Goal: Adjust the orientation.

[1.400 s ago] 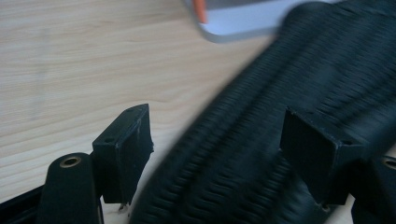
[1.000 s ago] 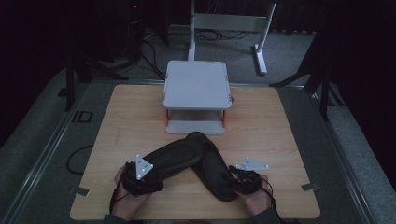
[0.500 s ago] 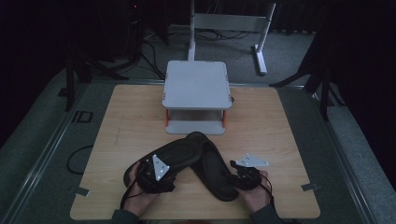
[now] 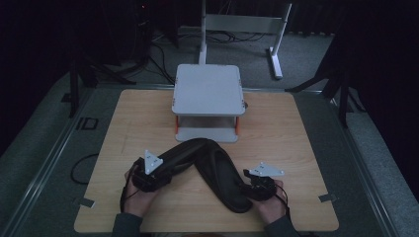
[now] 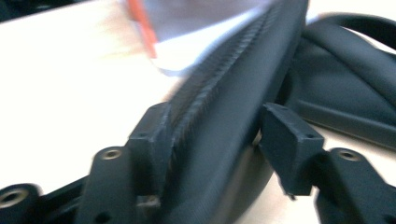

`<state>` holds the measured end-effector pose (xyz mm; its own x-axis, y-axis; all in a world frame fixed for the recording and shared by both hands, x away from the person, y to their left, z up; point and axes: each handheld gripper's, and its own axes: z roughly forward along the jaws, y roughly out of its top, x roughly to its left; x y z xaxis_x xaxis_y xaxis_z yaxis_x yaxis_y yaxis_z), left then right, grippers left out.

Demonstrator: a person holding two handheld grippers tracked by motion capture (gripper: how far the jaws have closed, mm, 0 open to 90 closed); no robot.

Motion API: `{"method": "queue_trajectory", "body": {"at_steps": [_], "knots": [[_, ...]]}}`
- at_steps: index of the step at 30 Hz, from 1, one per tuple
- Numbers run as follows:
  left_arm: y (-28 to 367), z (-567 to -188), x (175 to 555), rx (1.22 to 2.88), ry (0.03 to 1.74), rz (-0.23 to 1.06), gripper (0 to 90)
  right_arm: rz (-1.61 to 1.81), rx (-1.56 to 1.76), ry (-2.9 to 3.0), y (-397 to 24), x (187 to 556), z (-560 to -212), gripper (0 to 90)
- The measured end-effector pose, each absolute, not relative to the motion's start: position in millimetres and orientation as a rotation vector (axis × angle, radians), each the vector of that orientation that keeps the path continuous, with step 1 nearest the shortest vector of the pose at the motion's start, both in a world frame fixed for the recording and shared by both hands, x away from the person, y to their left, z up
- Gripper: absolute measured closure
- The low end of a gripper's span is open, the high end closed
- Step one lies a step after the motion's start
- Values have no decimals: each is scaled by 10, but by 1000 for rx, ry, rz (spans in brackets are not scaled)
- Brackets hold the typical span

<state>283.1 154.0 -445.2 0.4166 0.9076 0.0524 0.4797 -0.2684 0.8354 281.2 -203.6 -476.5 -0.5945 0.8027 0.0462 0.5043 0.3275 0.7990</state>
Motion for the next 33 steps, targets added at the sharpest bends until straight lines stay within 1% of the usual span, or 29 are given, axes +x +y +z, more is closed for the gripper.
{"method": "queue_trajectory", "body": {"at_steps": [2, 5, 6, 10, 12, 13, 17, 22, 26, 29, 30, 31, 33], "knots": [[1646, -4411, 2896, 1877, 1209, 678, 451, 1152, 1160, 2242, -2034, 2813, -4766, 483], [1785, -4347, 2971, 1832, 1248, 687, 487, 1152, 1159, 2243, -2032, 2812, -4767, 483], [1816, -4331, 2993, 1829, 1256, 696, 486, 1152, 1158, 2241, -2031, 2812, -4768, 483], [1894, -4299, 3062, 1837, 1242, 700, 477, 1152, 1158, 2244, -2028, 2813, -4770, 482], [1897, -4299, 3076, 1859, 1222, 715, 429, 1153, 1156, 2244, -2027, 2811, -4769, 483], [1901, -4299, 3082, 1862, 1216, 715, 421, 1156, 1157, 2244, -2028, 2810, -4768, 482], [1935, -4269, 3190, 1845, 1230, 729, 423, 1152, 1157, 2252, -2022, 2818, -4778, 482], [1975, -4212, 3375, 1839, 1284, 746, 459, 1146, 1153, 2260, -2010, 2819, -4788, 482], [2032, -4209, 3547, 1832, 1307, 714, 460, 1147, 1154, 2261, -2011, 2825, -4792, 482], [2105, -4228, 3702, 1805, 1337, 645, 482, 1142, 1153, 2268, -2000, 2824, -4799, 482], [2123, -4238, 3757, 1804, 1349, 644, 482, 1141, 1152, 2268, -1997, 2823, -4800, 482], [2118, -4242, 3778, 1812, 1356, 668, 485, 1139, 1150, 2272, -1997, 2822, -4800, 482], [2093, -4242, 3803, 1848, 1348, 715, 530, 1139, 1152, 2271, -1999, 2820, -4797, 482]]}}
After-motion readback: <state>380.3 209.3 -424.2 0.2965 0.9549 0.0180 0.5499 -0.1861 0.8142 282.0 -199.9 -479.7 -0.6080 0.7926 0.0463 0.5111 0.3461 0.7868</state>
